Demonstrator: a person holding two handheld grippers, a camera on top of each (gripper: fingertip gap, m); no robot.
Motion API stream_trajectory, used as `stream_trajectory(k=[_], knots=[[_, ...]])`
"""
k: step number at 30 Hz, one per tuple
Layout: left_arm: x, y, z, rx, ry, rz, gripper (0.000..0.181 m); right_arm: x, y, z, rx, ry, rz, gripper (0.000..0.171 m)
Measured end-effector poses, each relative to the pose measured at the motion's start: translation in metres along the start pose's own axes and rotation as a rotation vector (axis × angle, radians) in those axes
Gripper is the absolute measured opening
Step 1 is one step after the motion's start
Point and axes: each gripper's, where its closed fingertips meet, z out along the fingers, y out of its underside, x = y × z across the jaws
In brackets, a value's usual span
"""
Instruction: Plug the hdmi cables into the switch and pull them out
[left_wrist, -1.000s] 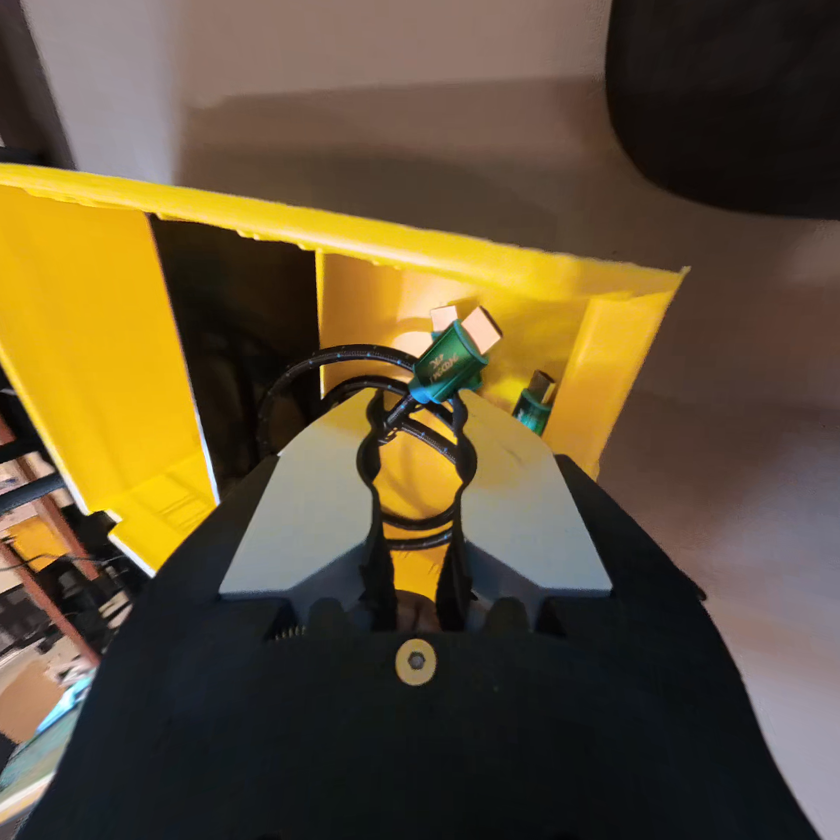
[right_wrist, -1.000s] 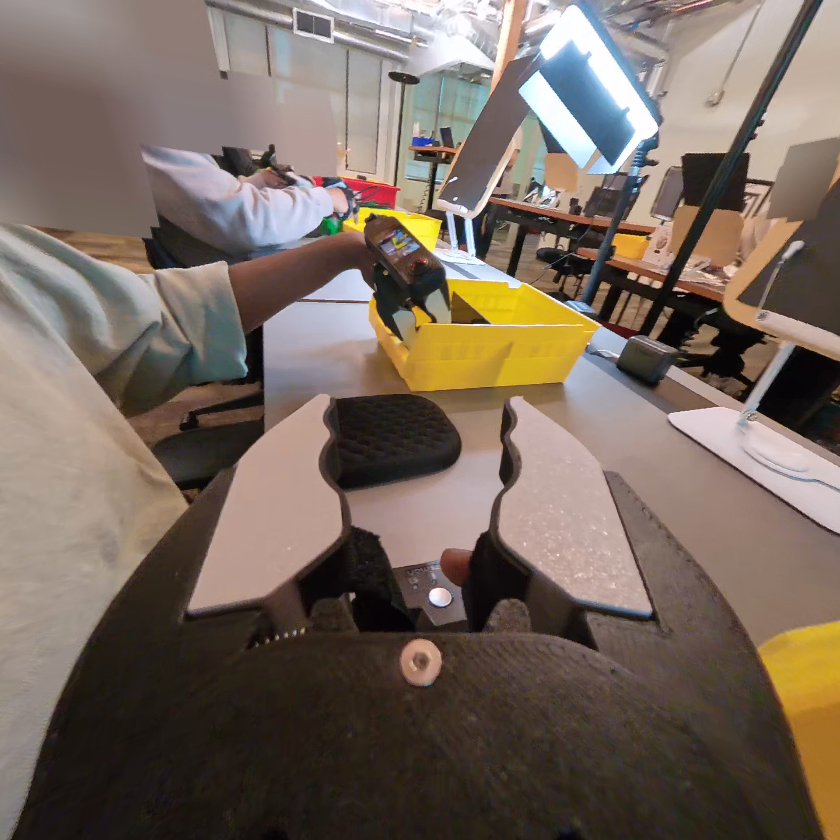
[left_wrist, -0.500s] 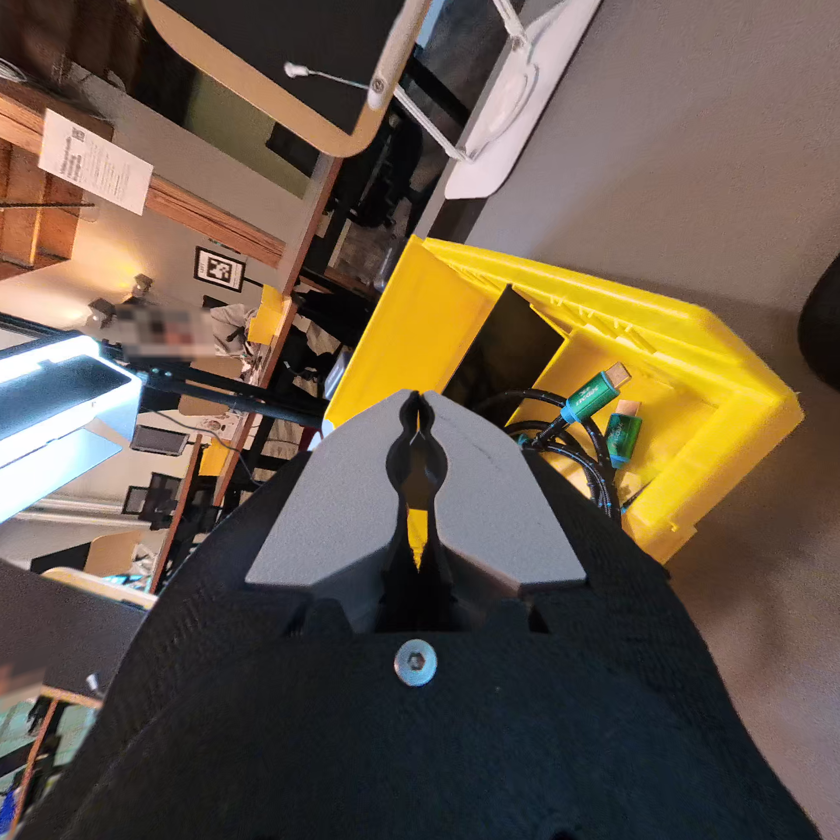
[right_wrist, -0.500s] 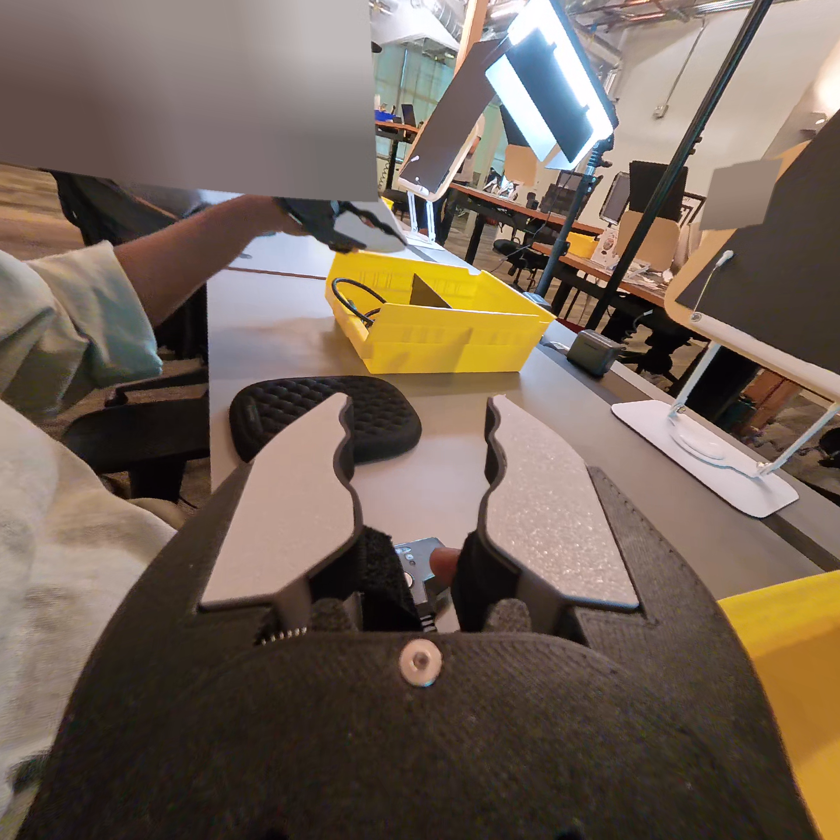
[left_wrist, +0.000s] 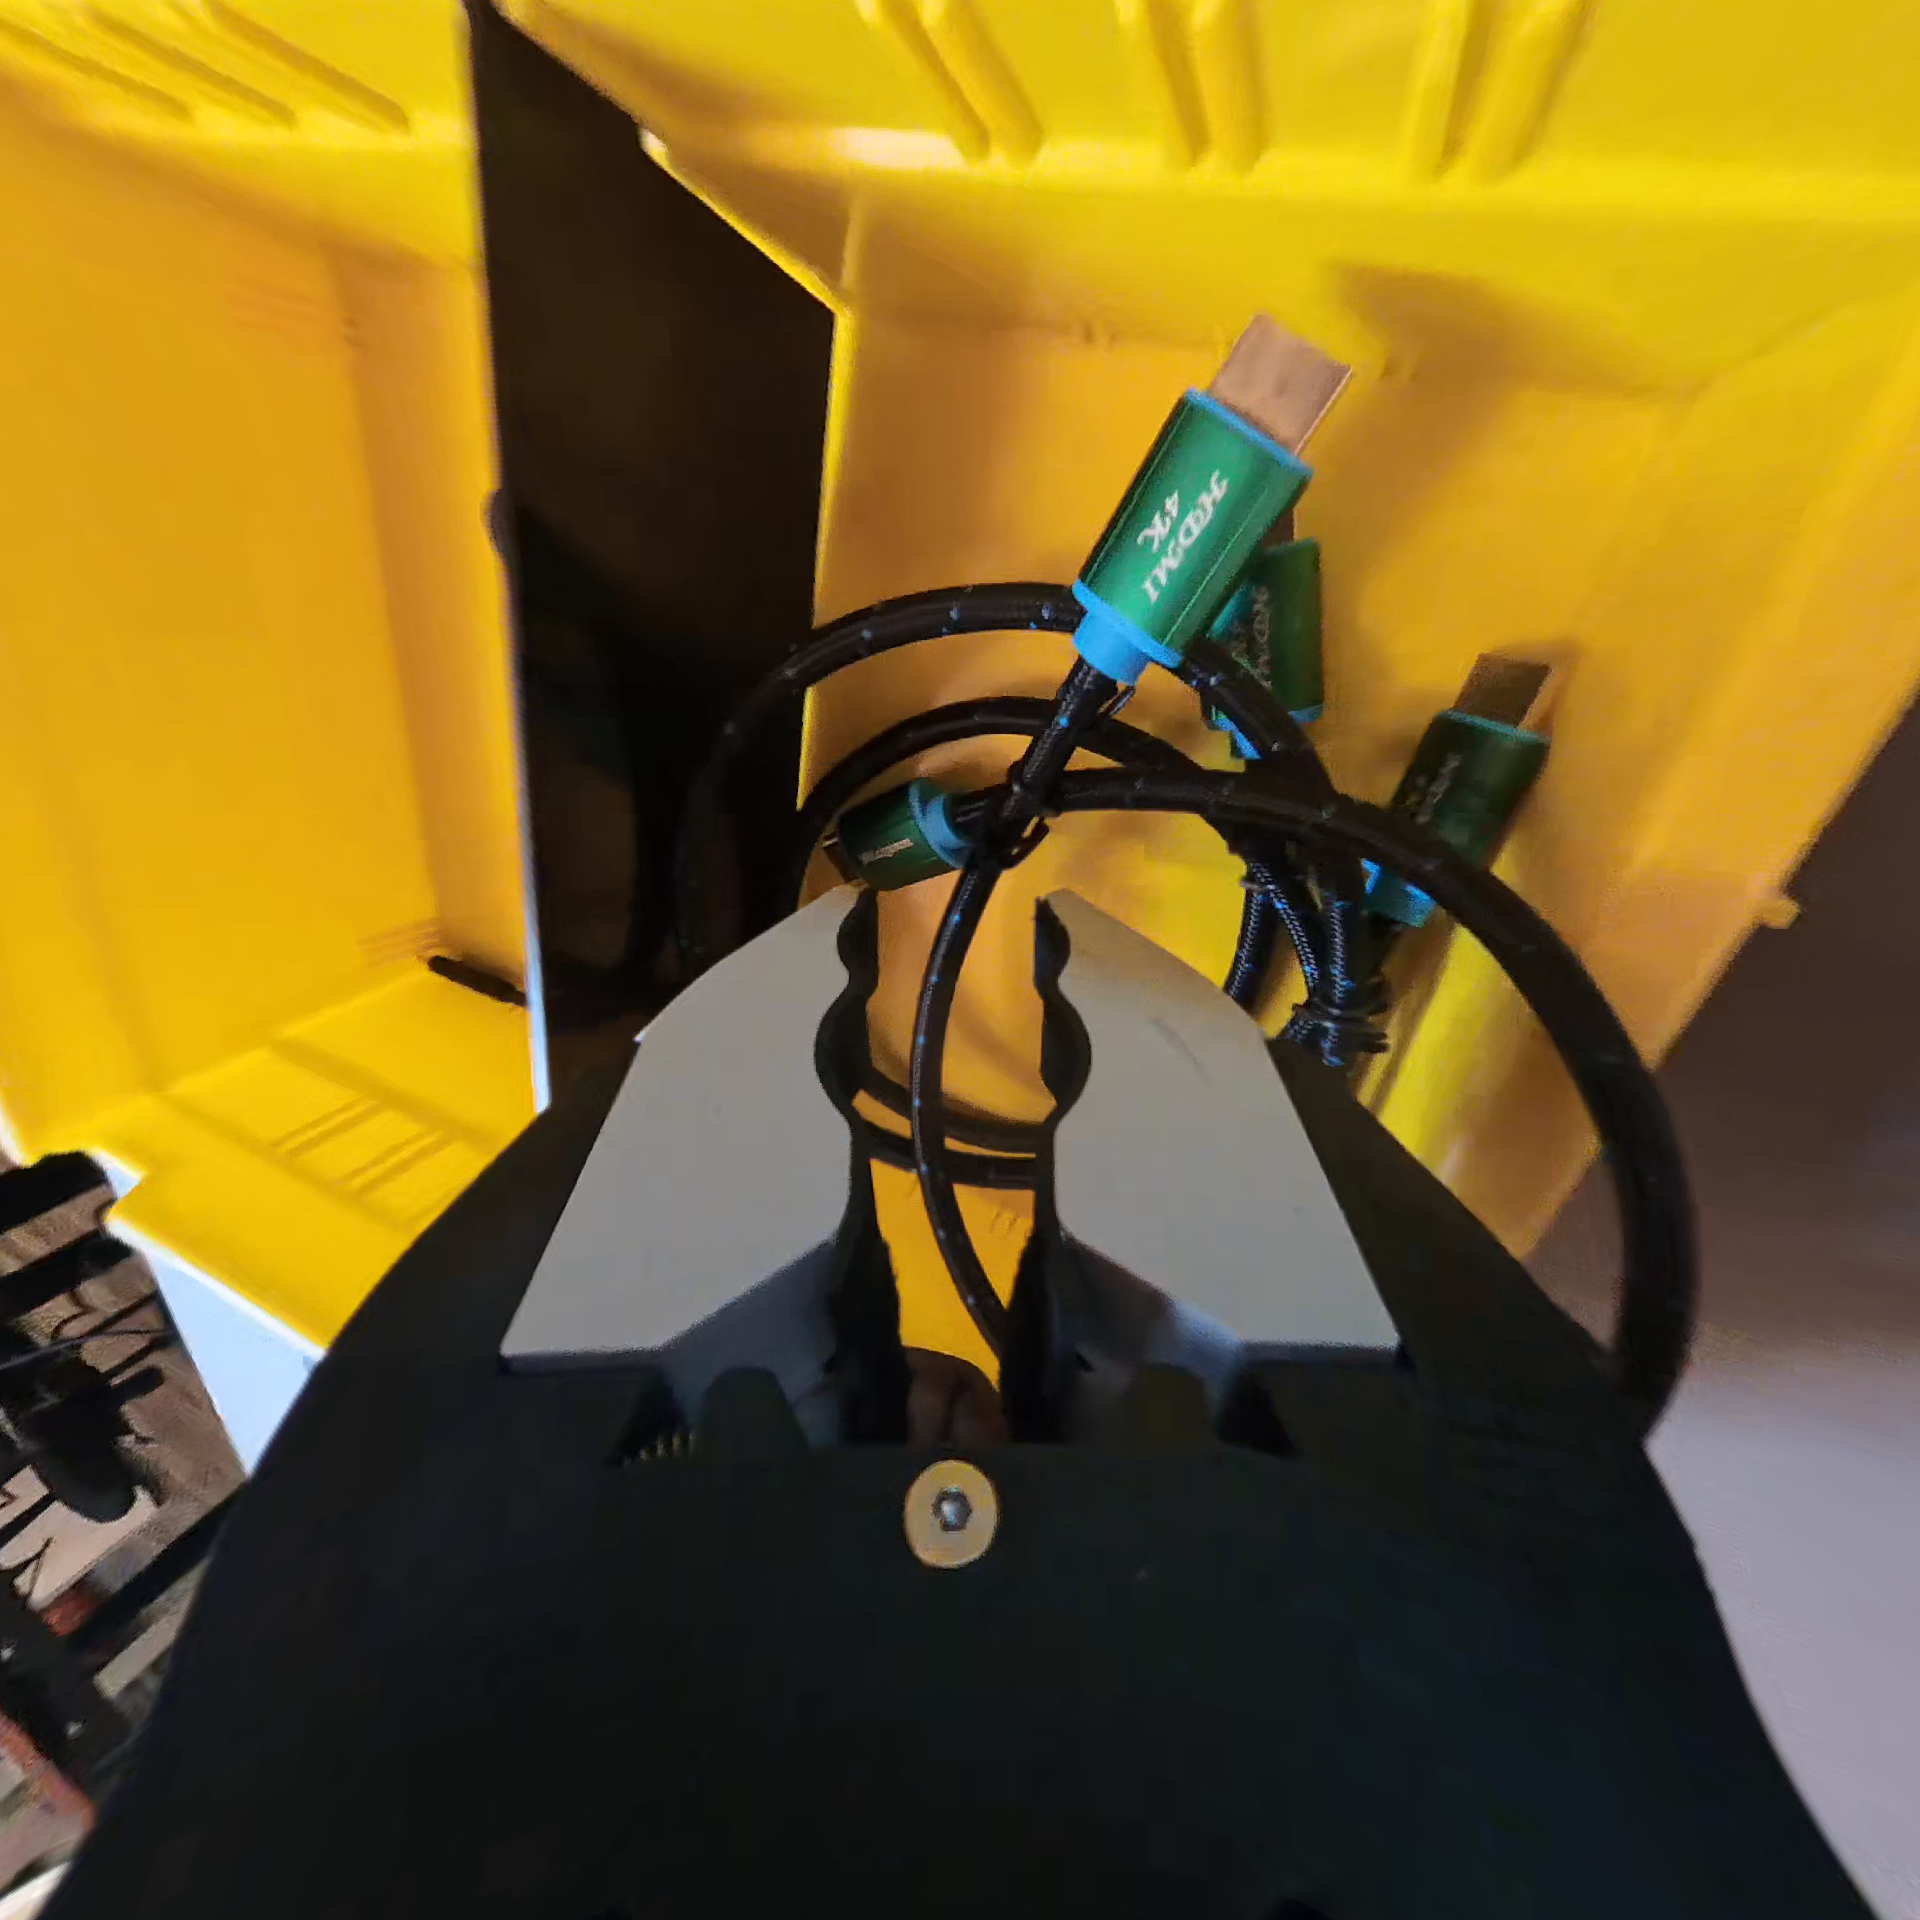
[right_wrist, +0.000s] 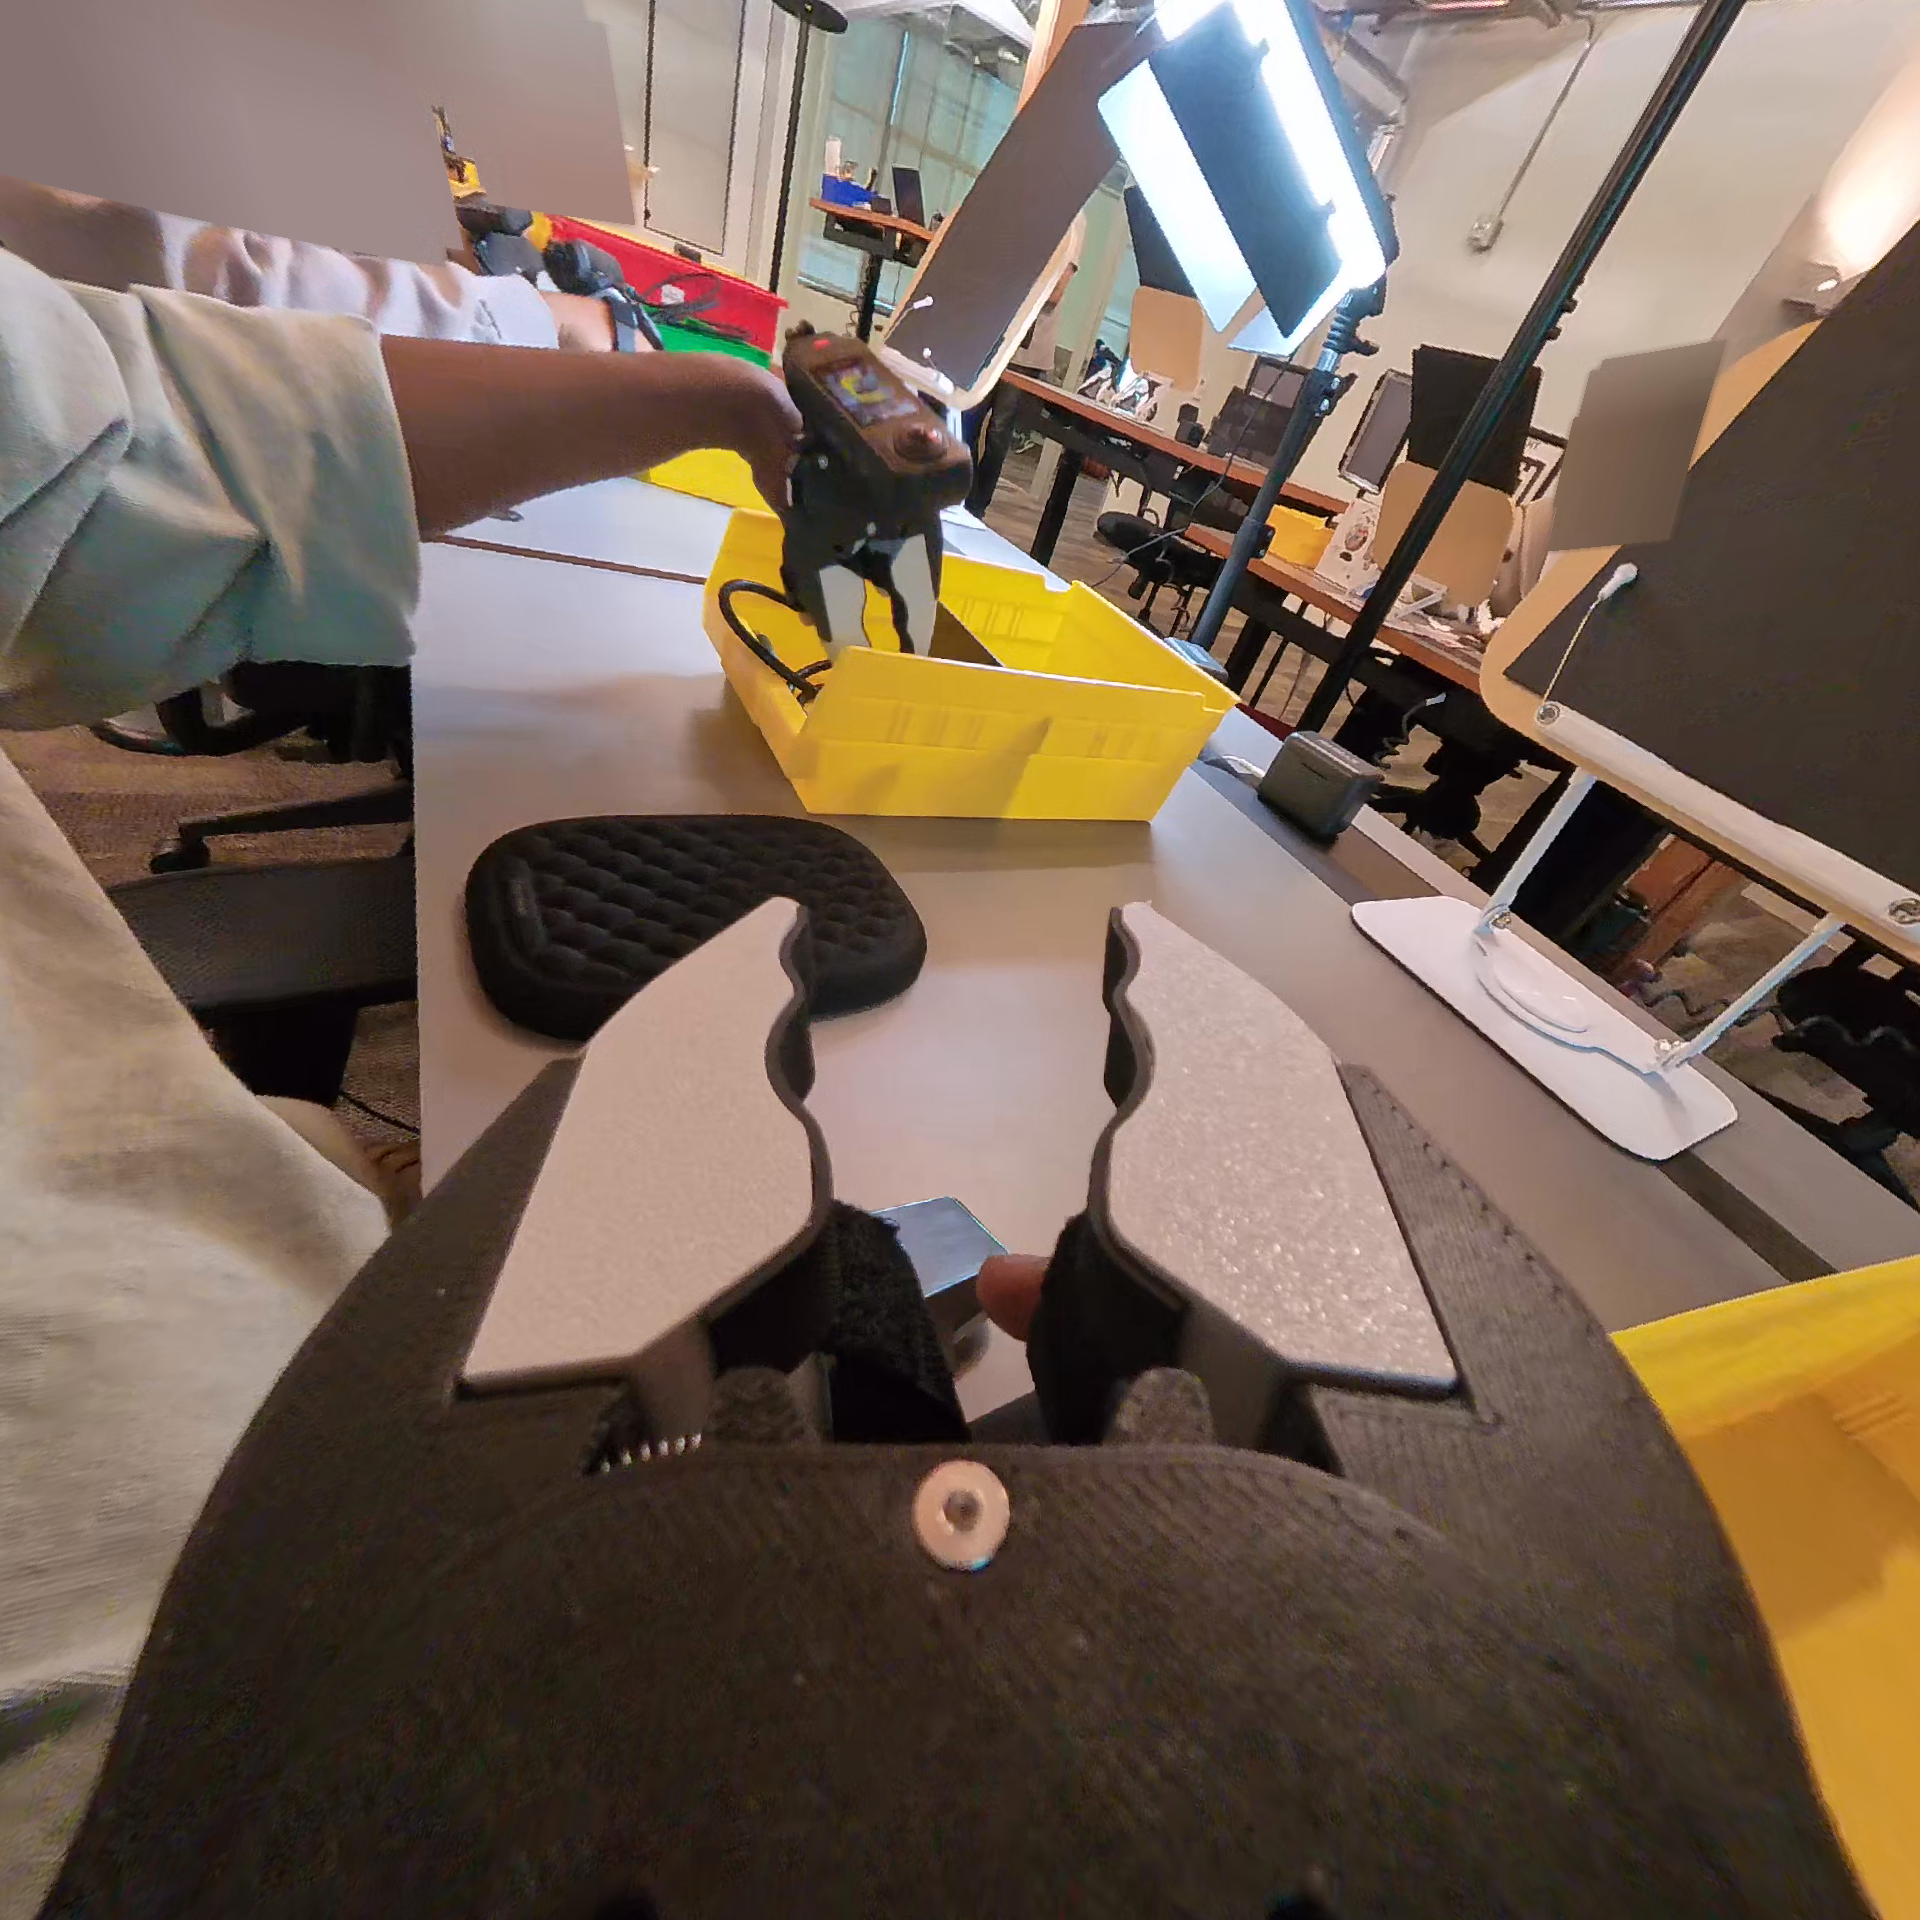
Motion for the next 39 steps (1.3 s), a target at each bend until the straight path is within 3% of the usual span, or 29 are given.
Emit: stream_trajectory(k=[2,3,6,10,14,19,22,28,33,39], knots=[[0.002,0.006,0.014,-0.057,0.003,0.036,0.026,0.002,0.002,0.0,-0.004,0.006,0.001,0.054],[-0.001,0.009,0.018,-0.086,-0.041,0.057,0.013,0.002,0.003,0.0,-0.005,0.008,0.001,0.054],[-0.013,0.014,0.006,-0.124,-0.207,0.067,0.008,0.004,0.004,-0.001,-0.01,0.016,-0.012,0.051],[-0.032,0.012,-0.057,-0.028,-0.523,-0.088,0.006,-0.001,0.002,0.0,0.013,0.003,-0.048,0.052],[-0.028,0.003,-0.133,-0.003,-0.809,-0.125,0.006,-0.006,0.004,0.006,-0.003,0.012,-0.096,0.052],[0.01,-0.062,-0.194,0.053,-1.068,-0.038,0.006,-0.016,0.002,0.015,0.004,0.028,-0.177,0.048],[0.046,-0.124,-0.191,0.156,-1.061,0.047,0.006,-0.029,-0.006,0.019,0.054,0.003,-0.203,0.045],[0.112,-0.23,-0.146,0.33,-0.952,0.159,0.006,-0.044,-0.016,0.02,0.079,-0.004,-0.346,0.045],[0.133,-0.263,-0.126,0.396,-0.864,0.196,0.006,-0.041,-0.004,0.02,0.001,0.029,-0.45,0.041],[0.141,-0.267,-0.122,0.424,-0.821,0.208,0.006,-0.044,-0.001,0.021,0.0,0.013,-0.483,0.03]])
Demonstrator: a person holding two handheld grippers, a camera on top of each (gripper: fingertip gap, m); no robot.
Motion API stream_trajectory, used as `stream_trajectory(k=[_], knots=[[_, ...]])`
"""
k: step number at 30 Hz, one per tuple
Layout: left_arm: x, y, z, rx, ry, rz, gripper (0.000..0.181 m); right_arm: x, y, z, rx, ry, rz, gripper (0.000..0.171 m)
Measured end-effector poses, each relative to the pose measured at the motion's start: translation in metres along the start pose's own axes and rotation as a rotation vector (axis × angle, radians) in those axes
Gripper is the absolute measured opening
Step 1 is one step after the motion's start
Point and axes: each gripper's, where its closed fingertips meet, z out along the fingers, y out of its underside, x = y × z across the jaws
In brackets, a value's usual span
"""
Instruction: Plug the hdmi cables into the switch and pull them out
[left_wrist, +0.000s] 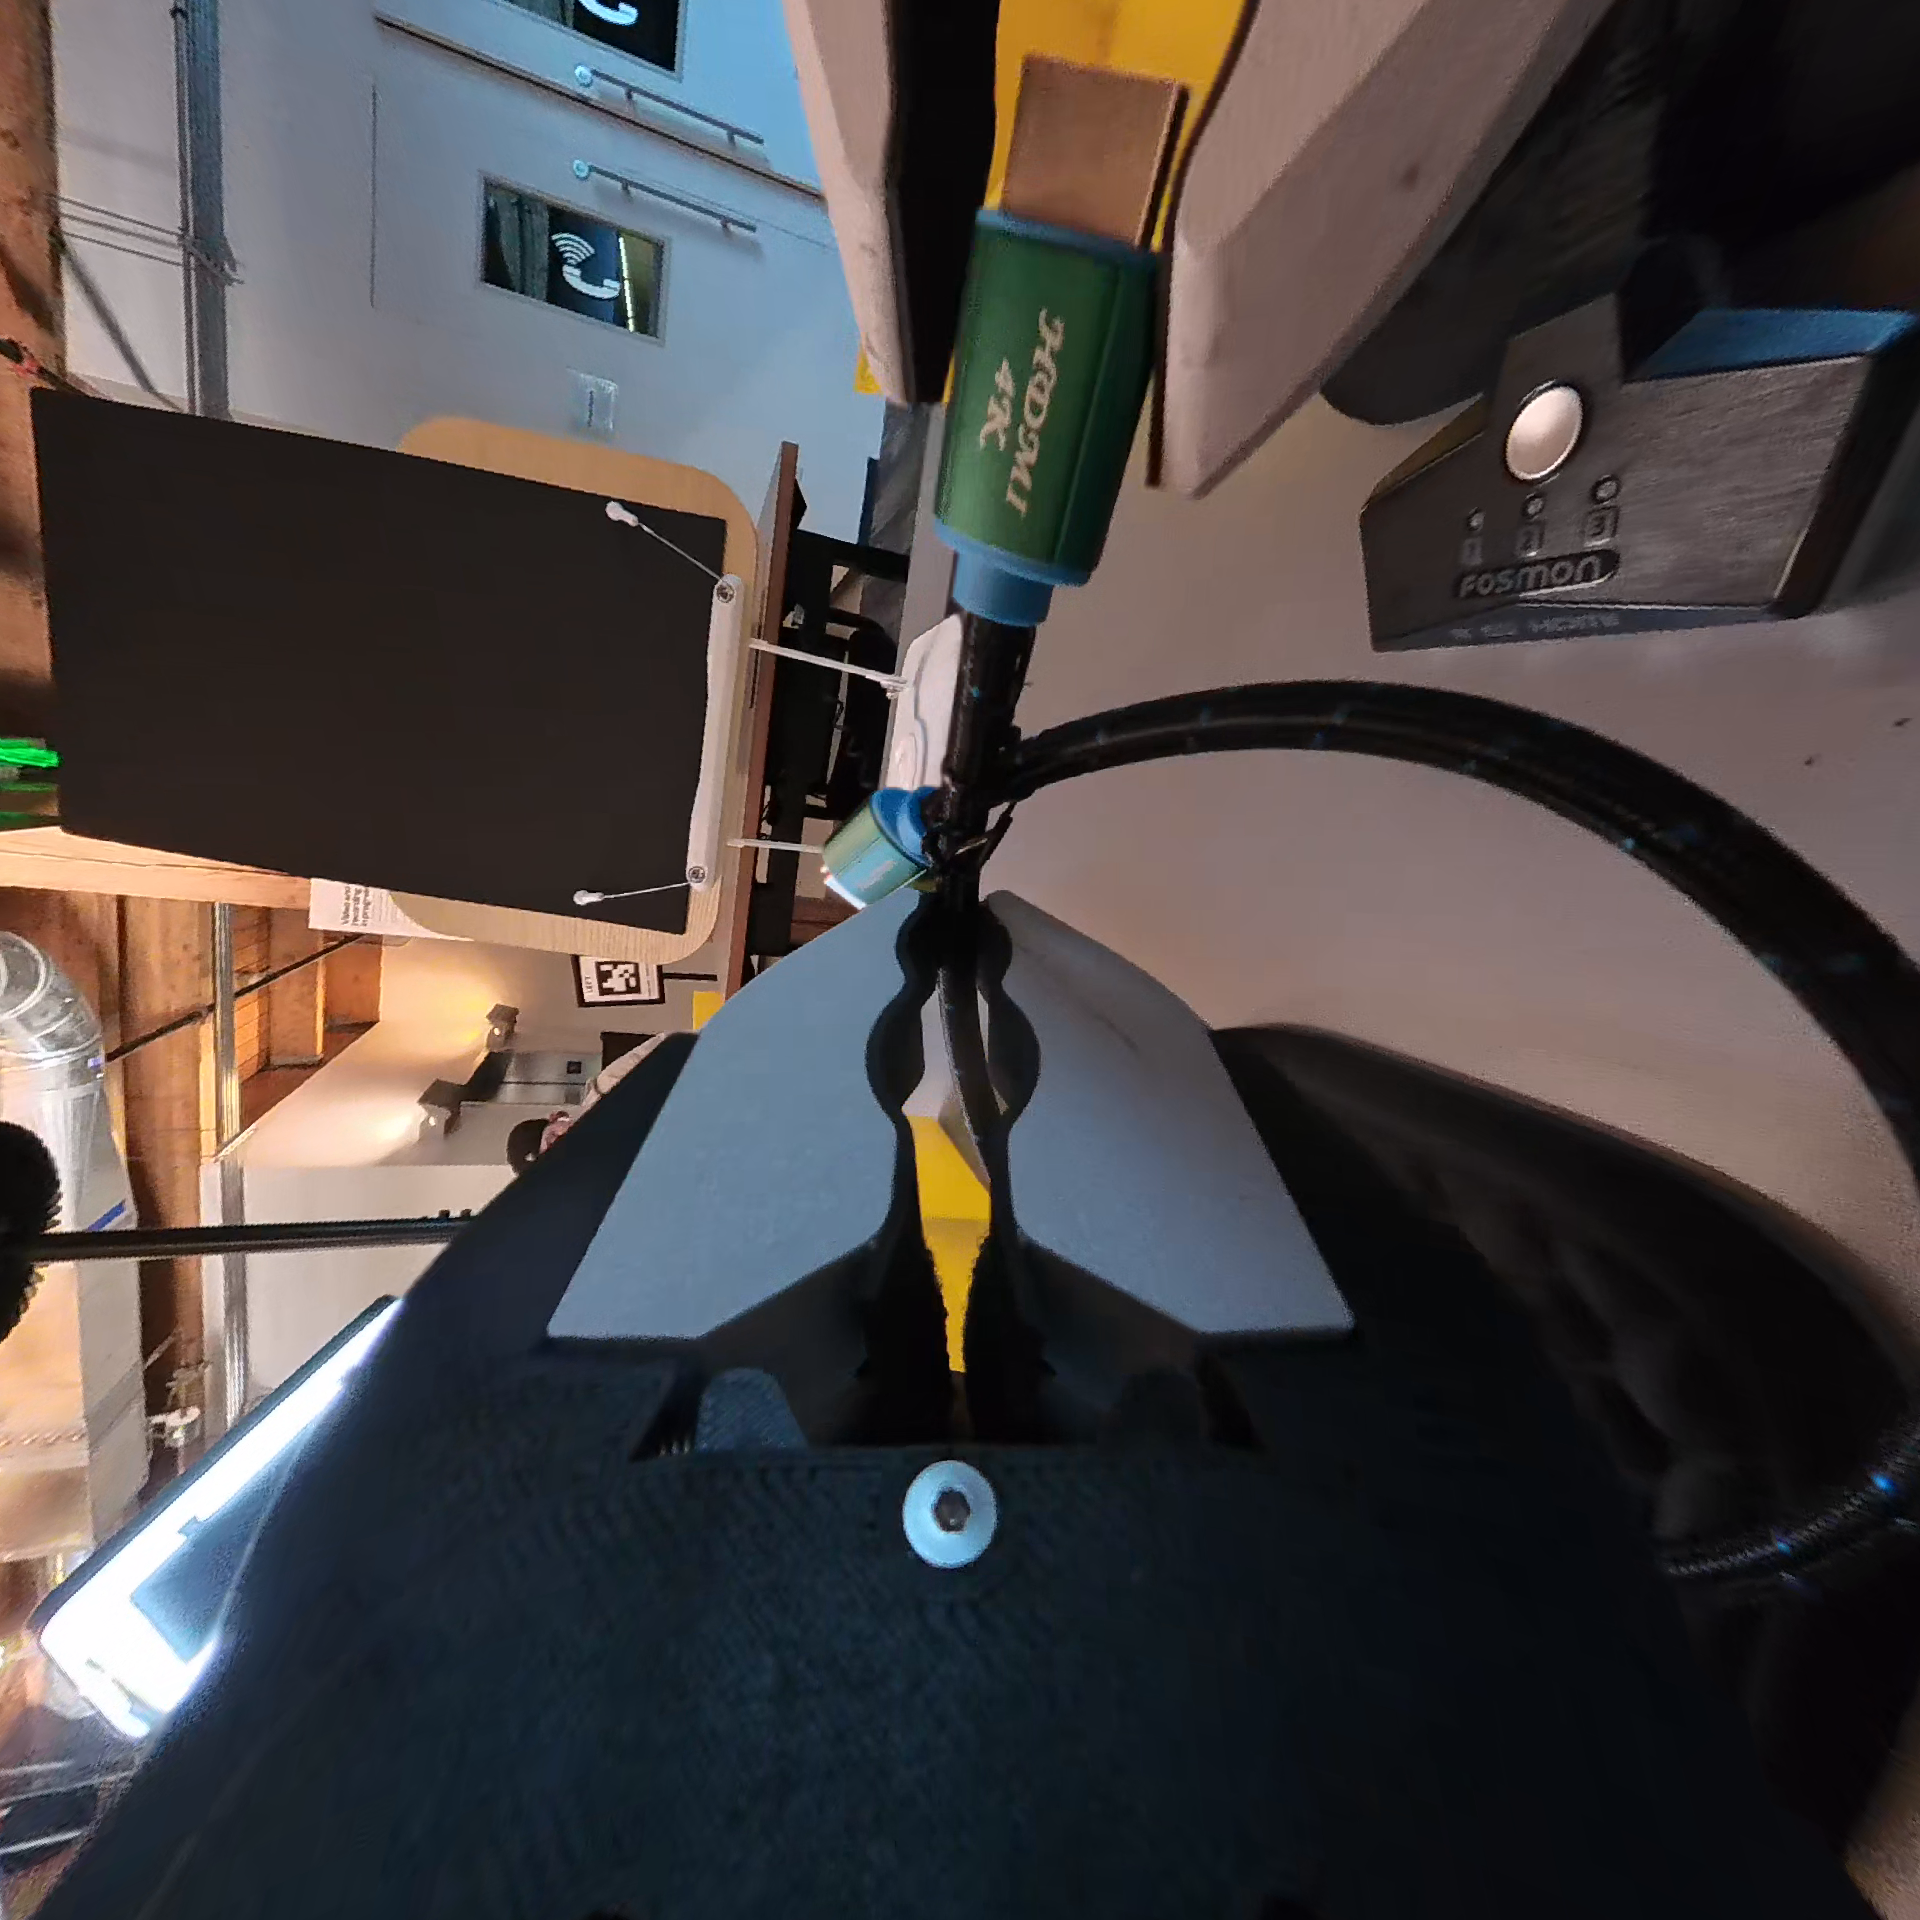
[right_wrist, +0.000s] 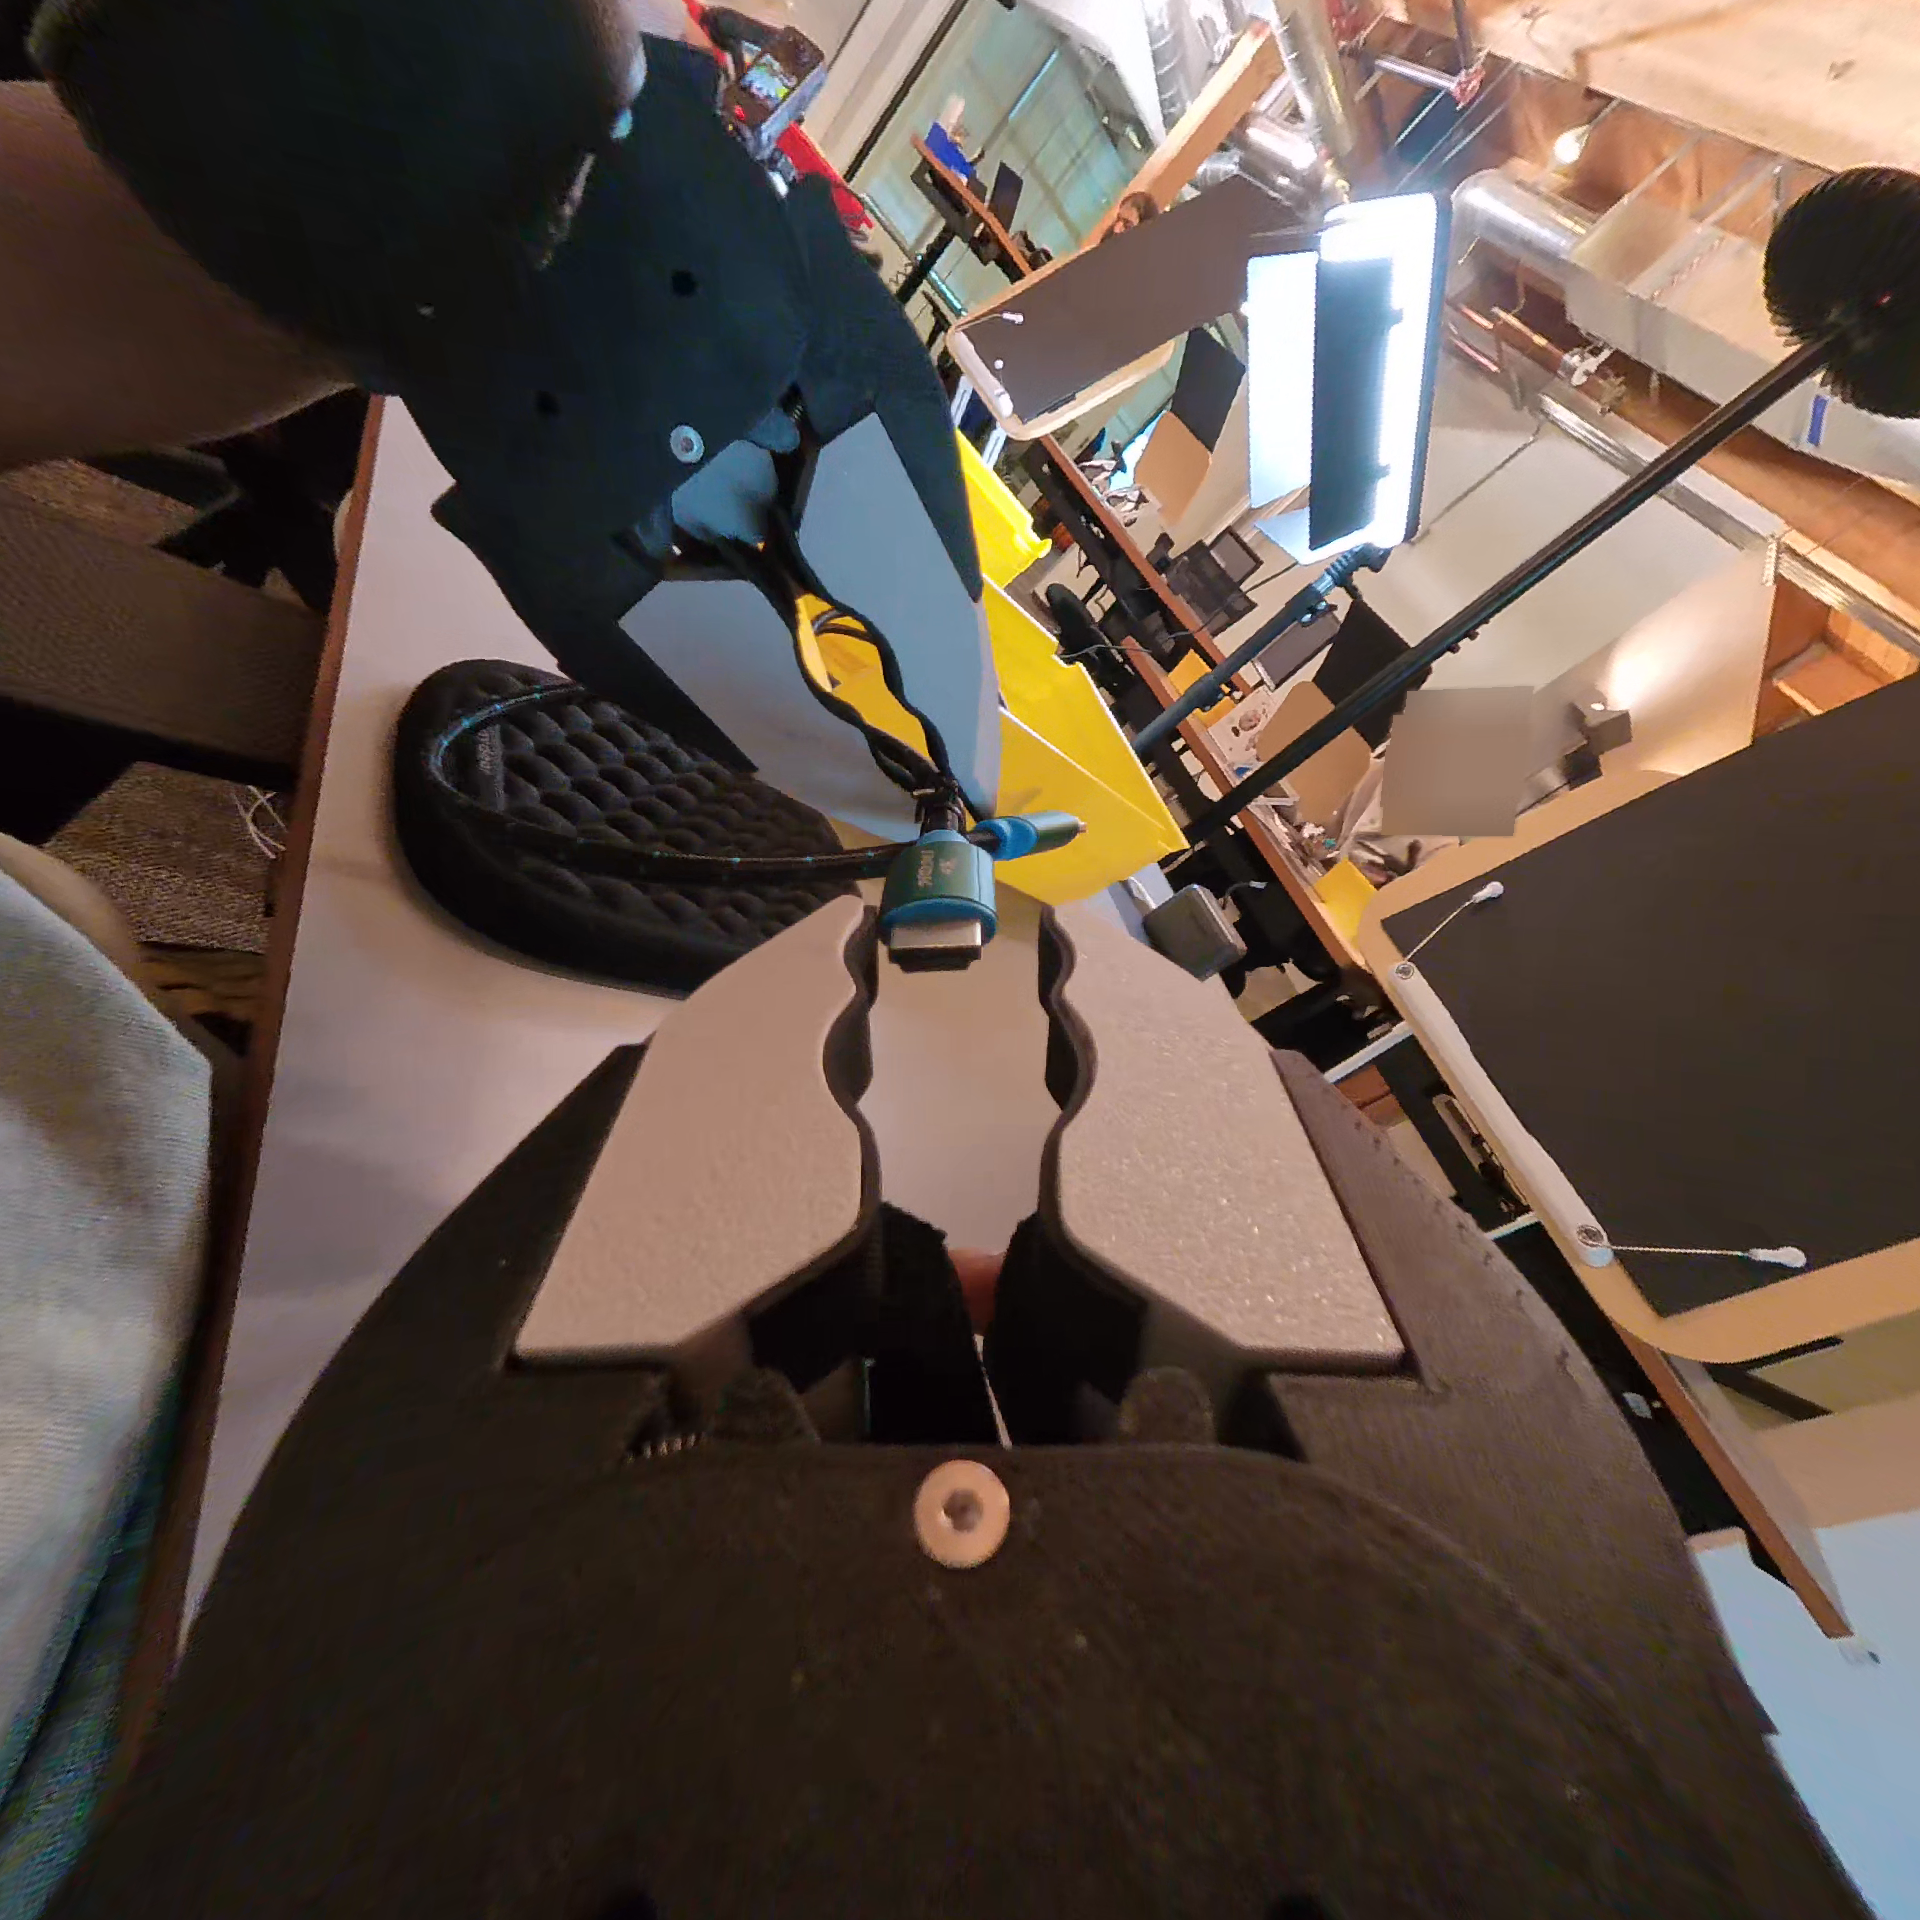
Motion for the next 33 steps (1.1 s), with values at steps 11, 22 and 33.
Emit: stream_trajectory(k=[11,22,33], knots=[[0.006,-0.005,-0.001,0.082,0.049,-0.1,0.017,-0.005,0.001,-0.003,0.013,-0.045,-0.027,0.022],[0.021,-0.068,-0.036,0.738,0.374,-0.499,0.034,-0.016,0.008,-0.013,0.085,-0.163,-0.016,0.021],[0.051,-0.088,0.0,0.765,0.486,-0.406,0.011,-0.017,0.016,-0.022,0.062,-0.213,-0.044,0.021]])
